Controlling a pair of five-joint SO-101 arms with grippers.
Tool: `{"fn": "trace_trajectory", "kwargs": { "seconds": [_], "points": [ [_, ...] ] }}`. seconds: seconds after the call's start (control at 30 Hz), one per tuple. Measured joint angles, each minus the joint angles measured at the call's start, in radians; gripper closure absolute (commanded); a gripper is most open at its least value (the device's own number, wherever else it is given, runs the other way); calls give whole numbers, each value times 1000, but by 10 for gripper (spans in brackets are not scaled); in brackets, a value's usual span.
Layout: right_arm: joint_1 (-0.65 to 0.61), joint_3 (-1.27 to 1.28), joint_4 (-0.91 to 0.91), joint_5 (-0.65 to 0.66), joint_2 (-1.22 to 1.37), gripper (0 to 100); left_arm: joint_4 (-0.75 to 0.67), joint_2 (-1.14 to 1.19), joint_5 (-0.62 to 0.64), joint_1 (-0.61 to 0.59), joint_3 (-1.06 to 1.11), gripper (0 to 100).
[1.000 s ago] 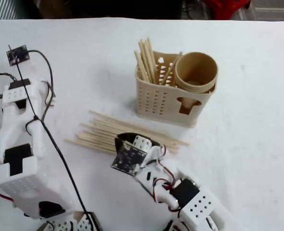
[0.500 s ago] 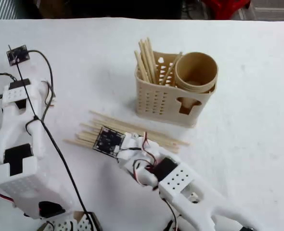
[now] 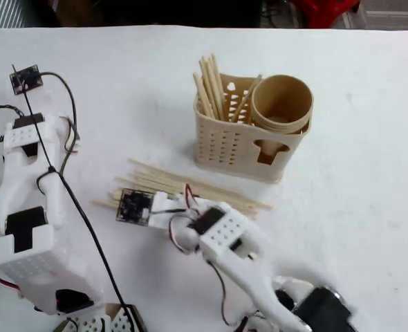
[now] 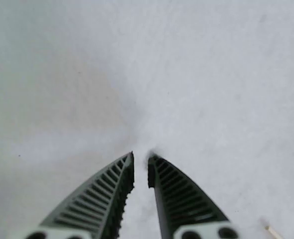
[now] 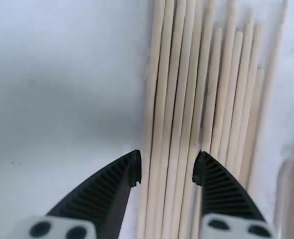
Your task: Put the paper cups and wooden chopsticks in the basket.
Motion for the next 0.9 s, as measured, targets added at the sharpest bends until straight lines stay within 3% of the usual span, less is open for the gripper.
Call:
{"fn": "trace_trajectory", "kwargs": {
  "seconds": [0.27,0.9],
  "points": [
    [41,-84,-44,23,196,891,0,0,0,0,2,928],
    [120,-110,-41,23,178,950,0,0,0,0,2,928]
  ]
}}
